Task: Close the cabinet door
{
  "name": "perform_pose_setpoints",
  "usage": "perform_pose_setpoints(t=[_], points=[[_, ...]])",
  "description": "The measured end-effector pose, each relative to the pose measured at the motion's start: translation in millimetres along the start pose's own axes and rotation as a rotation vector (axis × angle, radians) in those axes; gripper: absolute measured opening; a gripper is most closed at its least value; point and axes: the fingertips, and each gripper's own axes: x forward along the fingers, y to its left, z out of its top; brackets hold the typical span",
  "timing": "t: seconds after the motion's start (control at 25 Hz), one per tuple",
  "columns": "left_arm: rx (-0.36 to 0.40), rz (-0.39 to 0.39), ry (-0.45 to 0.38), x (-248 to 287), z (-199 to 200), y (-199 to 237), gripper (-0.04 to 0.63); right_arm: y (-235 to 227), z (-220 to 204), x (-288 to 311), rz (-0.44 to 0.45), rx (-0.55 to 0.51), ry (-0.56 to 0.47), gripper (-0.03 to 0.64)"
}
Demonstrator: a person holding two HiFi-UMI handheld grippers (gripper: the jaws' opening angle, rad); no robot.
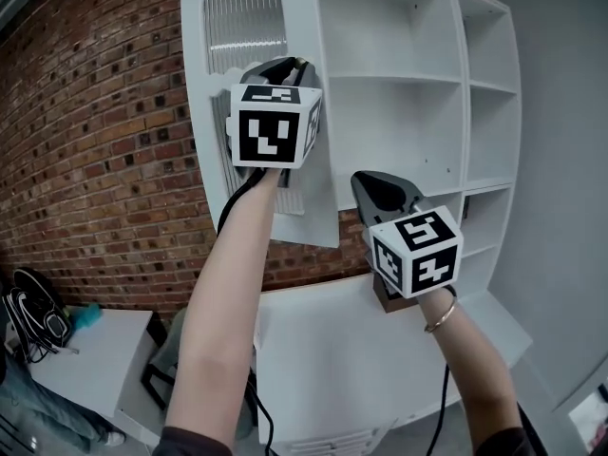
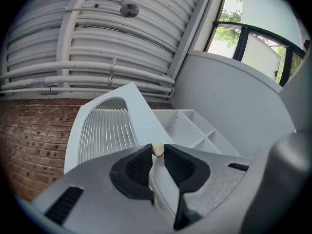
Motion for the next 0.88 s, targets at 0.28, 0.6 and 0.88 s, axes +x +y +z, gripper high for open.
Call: perform_pose_setpoints(t=[0.28,0.6,0.88], points=[[0.037,0.032,0.034,30.4,-14.8,-7.2,0.081,-9.2,-32.3,25.4,0.051,0.001,0.03,0.001],[0.057,0.069,0.051,54.2,-28.9,-9.3,0.081,-8.8,-54.5,54.7,0.111,0.014,0.037,0.0],[0.056,0.09,0.062,70.5,-40.7,-10.8,0.081,-7.4,-70.9,73.6,0.147,0.006,0.043,0.0]])
